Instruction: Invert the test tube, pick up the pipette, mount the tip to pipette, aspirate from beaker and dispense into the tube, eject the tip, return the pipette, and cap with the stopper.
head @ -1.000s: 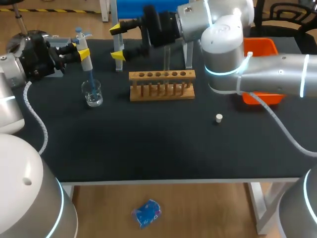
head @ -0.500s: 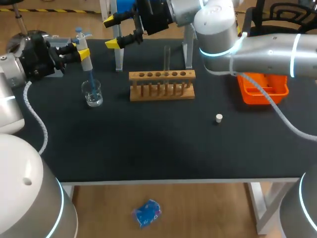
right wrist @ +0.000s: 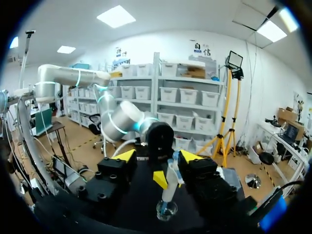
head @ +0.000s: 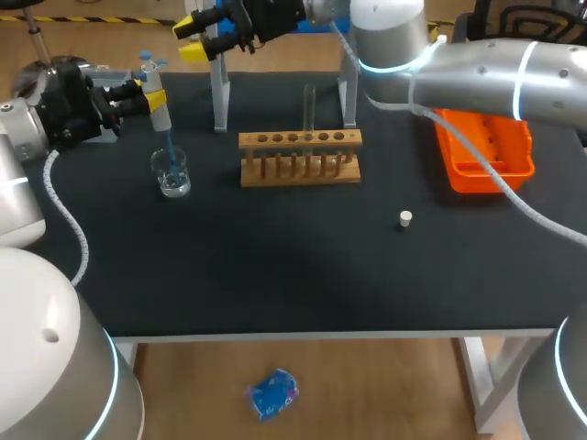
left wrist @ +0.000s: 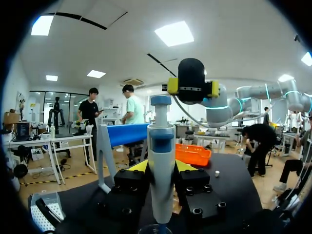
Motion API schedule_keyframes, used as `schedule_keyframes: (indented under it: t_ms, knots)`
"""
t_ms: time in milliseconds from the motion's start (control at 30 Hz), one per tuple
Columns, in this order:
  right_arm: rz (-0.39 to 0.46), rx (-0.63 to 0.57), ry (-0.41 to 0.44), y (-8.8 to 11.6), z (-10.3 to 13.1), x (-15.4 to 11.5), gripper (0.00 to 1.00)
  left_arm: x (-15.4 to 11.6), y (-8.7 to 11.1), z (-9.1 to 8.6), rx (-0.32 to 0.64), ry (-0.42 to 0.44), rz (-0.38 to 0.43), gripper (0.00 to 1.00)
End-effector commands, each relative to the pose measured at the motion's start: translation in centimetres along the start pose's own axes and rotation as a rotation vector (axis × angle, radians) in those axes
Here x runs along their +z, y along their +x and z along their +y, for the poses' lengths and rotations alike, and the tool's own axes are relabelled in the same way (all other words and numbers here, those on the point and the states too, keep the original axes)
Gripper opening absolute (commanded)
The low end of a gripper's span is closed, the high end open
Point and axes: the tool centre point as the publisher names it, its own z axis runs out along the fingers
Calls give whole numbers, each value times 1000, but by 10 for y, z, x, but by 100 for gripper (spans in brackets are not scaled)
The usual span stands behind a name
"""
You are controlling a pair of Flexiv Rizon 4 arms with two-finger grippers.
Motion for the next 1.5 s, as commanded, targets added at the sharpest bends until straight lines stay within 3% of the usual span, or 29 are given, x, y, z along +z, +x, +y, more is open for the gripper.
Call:
schedule_keyframes:
  t_ms: [33, 567, 633, 1067, 1500]
  knots:
    - [113, 6, -106, -3, 2, 5, 0, 0, 0, 0, 1, 2, -1, 0]
    - [113, 6, -106, -3, 2, 5, 0, 0, 0, 0, 1, 2, -1, 0]
    - [113, 7, -75, -9, 1, 6, 0, 0, 0, 0, 1, 2, -1, 0]
    - [174, 14, -32, -34, 6, 36, 0, 0, 0, 0, 1, 2, -1, 0]
    - [219, 41, -63, -39, -6, 50, 0, 0, 0, 0, 1, 2, -1, 0]
